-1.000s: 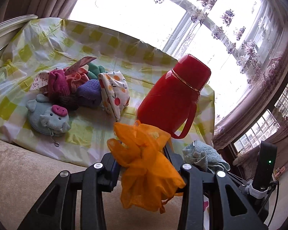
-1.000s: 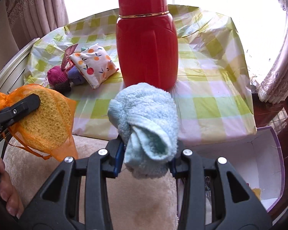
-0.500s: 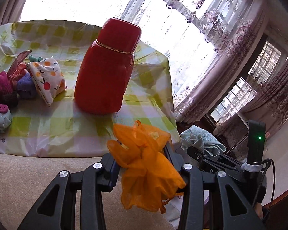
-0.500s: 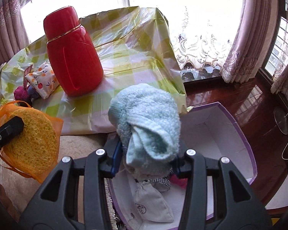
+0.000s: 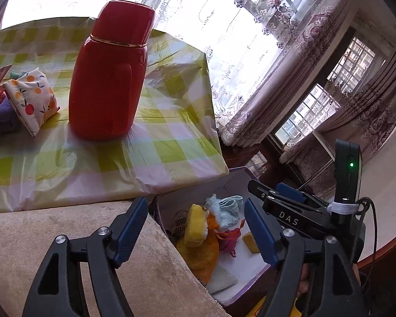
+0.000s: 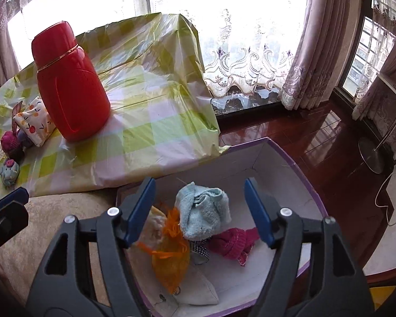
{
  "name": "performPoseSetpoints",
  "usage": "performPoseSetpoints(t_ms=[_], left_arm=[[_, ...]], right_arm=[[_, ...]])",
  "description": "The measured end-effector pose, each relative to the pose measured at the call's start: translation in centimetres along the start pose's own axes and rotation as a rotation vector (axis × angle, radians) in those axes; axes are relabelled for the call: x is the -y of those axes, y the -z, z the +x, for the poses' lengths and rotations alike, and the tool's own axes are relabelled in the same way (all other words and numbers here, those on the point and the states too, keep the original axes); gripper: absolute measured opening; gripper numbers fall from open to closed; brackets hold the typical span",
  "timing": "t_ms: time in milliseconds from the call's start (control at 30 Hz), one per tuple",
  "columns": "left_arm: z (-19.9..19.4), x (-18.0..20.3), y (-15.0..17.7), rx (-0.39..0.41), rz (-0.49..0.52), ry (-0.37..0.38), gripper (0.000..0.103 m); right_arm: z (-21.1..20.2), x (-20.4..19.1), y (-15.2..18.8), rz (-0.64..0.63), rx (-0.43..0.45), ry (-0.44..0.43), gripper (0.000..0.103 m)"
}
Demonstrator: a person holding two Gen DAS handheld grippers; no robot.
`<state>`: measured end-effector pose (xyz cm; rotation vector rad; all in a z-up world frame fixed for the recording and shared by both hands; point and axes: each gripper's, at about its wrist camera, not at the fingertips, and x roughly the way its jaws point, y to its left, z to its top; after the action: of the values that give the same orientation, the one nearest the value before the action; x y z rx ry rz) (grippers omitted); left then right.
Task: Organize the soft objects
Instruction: 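Drop the blue towel from the right tool into the box while the left drops the mesh bag, then grasp the orange-dotted white pillow with the right tool while the left tool grasps the blue plush elephant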
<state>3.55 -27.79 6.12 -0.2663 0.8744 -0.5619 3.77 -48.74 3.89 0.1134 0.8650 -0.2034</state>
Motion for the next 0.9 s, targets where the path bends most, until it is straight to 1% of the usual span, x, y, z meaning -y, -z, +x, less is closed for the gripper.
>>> performPoseSetpoints(t_ms=[133, 200, 267, 333, 400, 433, 500, 533, 667, 833, 900], left_arm=[[0.3, -0.4, 0.3, -0.003, 0.032, -0.099, 0.083], [0.5, -0.8, 0.6, -0.043, 0.04, -0.127, 0.083], [0.1, -1.2, 0.9, -0.048, 0.063, -0.135, 0.083], [-1.1, -1.4, 1.3, -0.013, 0.121, -0.176, 0.083], [-2.5, -1.8, 1.3, 0.037, 0.161, -0.225, 0.083], [-3.4, -2.3, 1.2, 0.07, 0.172, -0.262, 0.083], [-4.6, -3.6, 0.9, 0.091, 0.194, -0.363, 0.083], [-5.3, -4.5, 0.8, 0.103, 0.19, -0.401, 0.083], [-7.7, -9.1, 0.3, 0.13, 0.097, -0.486, 0.083], [-10.5, -15.0, 0.0, 0.149, -0.044, -0.531, 0.08], [-11.6, -17.4, -0.1, 0.154, -0.114, -0.542, 0.08]], right_arm=[[0.0, -0.6, -0.1, -0.013, 0.005, 0.017, 0.08], [-0.3, -1.0, -0.1, -0.018, 0.01, 0.021, 0.081], [-0.6, -1.5, 0.0, -0.025, 0.019, 0.029, 0.084], [-0.8, -2.3, 0.0, -0.043, 0.023, 0.043, 0.087], [-1.1, -3.5, 0.0, -0.073, 0.032, 0.048, 0.087], [-1.2, -4.2, 0.0, -0.088, 0.039, 0.049, 0.087], [-1.6, -5.8, -0.1, -0.121, 0.053, 0.046, 0.089], [-1.7, -6.6, -0.1, -0.136, 0.059, 0.038, 0.091], [-2.3, -10.2, -0.2, -0.198, 0.081, -0.01, 0.093], [-1.9, -15.6, -0.3, -0.303, 0.072, -0.096, 0.093], [-1.8, -17.7, -0.4, -0.334, 0.074, -0.129, 0.093]])
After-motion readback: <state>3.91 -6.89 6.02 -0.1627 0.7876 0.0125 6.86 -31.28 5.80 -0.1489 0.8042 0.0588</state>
